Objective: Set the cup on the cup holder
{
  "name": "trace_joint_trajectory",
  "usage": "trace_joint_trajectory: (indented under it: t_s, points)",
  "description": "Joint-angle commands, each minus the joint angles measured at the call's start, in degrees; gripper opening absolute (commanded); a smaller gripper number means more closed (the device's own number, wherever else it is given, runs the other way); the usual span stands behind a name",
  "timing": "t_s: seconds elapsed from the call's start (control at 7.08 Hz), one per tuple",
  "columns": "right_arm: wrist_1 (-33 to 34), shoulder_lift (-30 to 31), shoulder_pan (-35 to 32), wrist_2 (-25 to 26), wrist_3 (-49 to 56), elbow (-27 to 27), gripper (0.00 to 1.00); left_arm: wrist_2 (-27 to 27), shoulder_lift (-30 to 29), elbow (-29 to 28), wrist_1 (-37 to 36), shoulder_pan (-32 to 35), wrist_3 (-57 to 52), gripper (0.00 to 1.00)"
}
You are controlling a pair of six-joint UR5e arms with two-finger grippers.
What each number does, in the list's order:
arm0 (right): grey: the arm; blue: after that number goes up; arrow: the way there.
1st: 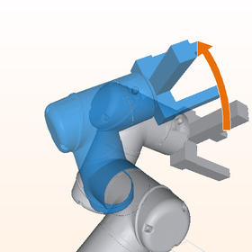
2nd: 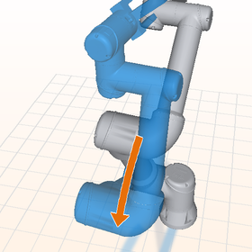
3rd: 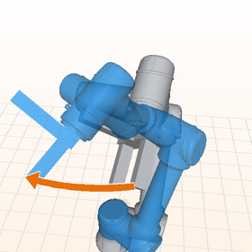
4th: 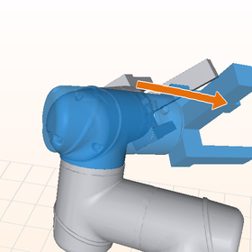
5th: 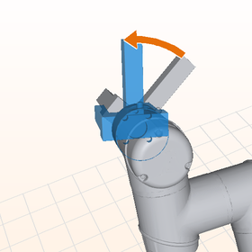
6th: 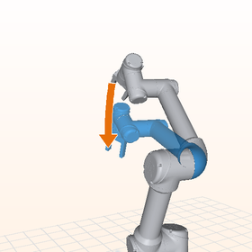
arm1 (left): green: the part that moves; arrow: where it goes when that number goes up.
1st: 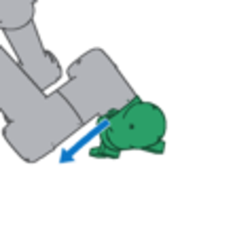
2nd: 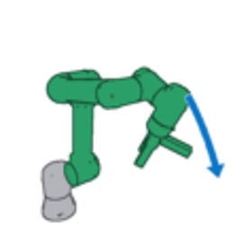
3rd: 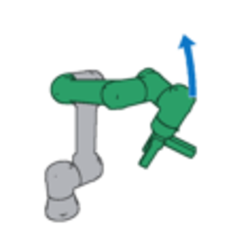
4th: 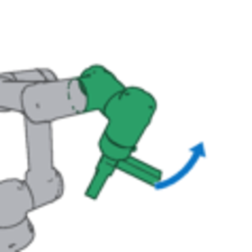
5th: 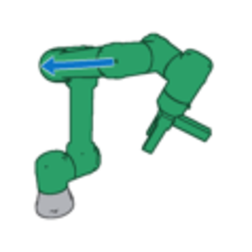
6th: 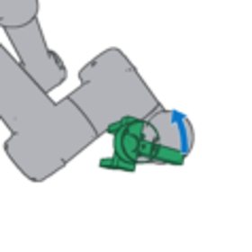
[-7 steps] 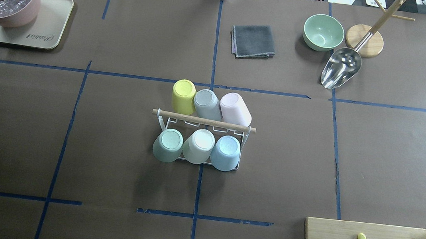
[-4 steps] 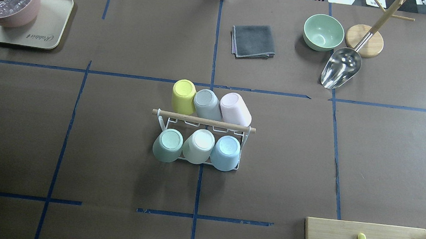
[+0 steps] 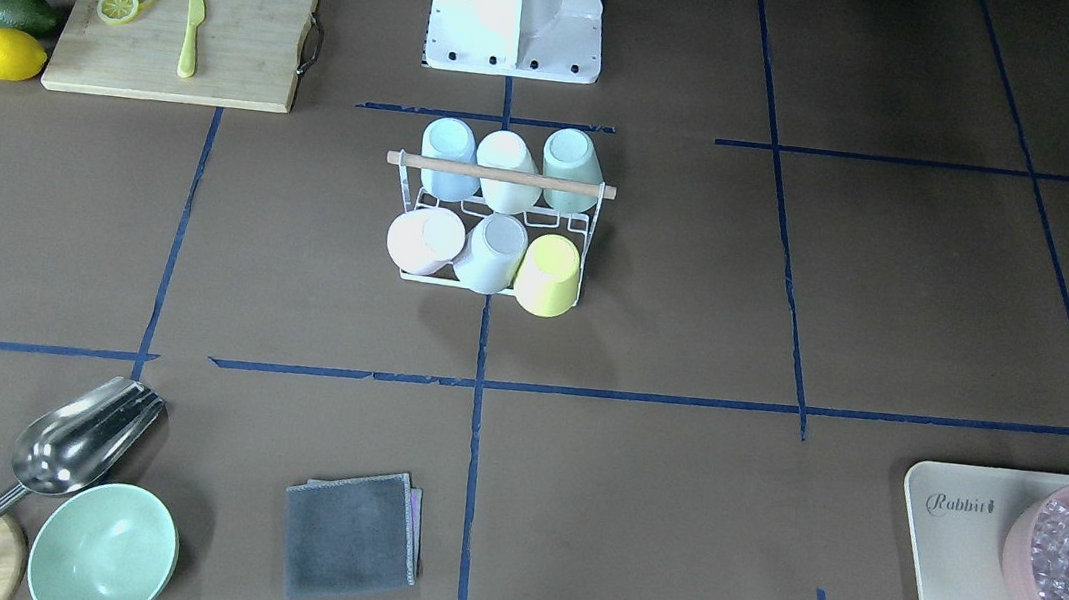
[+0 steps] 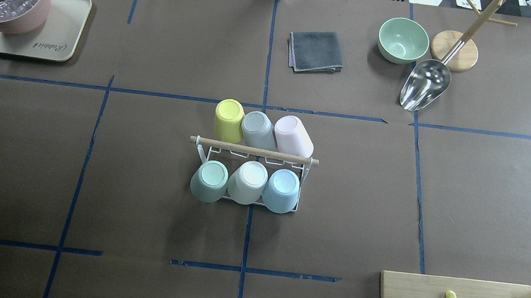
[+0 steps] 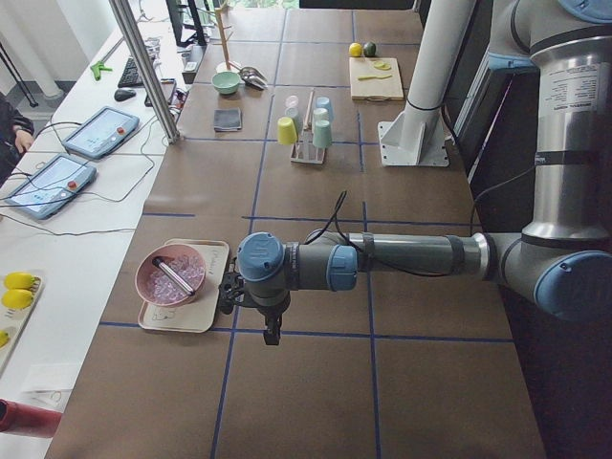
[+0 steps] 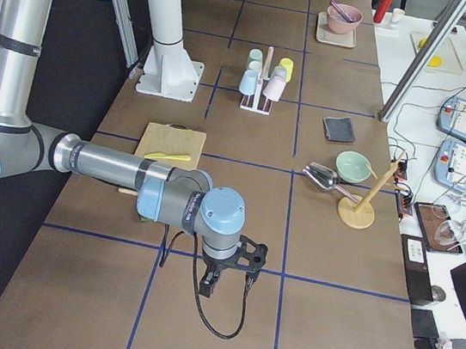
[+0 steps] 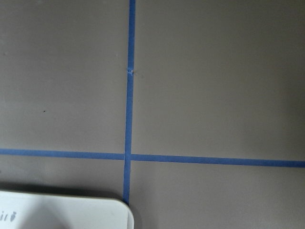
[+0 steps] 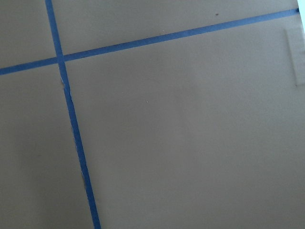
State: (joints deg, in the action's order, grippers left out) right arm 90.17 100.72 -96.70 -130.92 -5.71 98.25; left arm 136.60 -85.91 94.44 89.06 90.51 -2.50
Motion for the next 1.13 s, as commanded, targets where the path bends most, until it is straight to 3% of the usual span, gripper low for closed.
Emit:
trace_joint_trajectory:
  t_s: [0.0,0.28,0.99]
  points:
    - [0.1,-1.8,1.5,-5.1,0.1,0.1,1.00,-2.1,0.1,-0.4,-0.1,0.0,-3.4,1.00]
    - [0.2,-3.9,5.0,-4.5,0.2,0.2,1.00,-2.0,0.4,-0.1,-0.2,0.1,-3.4,1.00]
    - [-0.1,-1.7,4.4,-5.3,0.3,2.6,1.00,-1.5,0.4,-0.3,-0.2,0.1,-3.3,1.00]
